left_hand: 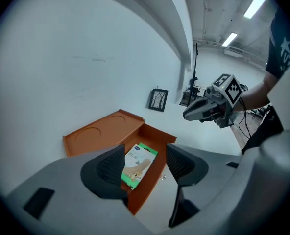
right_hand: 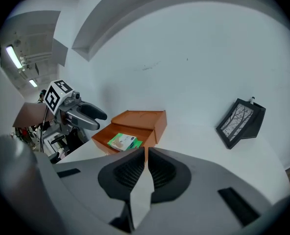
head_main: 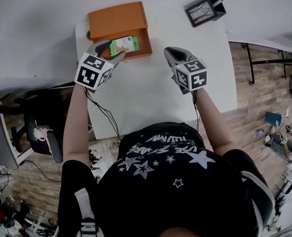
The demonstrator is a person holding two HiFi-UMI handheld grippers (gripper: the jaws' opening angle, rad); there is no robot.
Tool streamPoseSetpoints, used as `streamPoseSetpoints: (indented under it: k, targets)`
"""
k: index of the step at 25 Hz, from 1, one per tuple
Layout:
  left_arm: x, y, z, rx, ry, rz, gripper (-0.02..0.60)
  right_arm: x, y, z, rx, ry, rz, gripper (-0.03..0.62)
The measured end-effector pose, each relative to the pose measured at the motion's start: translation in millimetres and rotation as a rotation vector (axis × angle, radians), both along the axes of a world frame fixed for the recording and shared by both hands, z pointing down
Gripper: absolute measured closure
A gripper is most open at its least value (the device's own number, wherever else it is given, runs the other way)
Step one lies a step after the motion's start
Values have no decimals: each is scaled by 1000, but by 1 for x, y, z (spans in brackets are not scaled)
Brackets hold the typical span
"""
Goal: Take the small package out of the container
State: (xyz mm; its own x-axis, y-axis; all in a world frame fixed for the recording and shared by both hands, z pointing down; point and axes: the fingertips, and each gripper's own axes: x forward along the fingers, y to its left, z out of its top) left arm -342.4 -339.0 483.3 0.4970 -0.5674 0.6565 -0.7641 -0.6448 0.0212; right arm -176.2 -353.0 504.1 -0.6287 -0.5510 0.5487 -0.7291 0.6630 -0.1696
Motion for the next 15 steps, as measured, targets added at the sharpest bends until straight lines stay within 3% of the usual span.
streamPoseSetpoints:
  k: [8,15]
  targets:
    - [6,-24,40,-106,-120,156,229,-6,-17,18,-36,-2,2,540]
    - [13,-37,69,-183,-192,223,216,-3,-21,31,-64,-3,14,540]
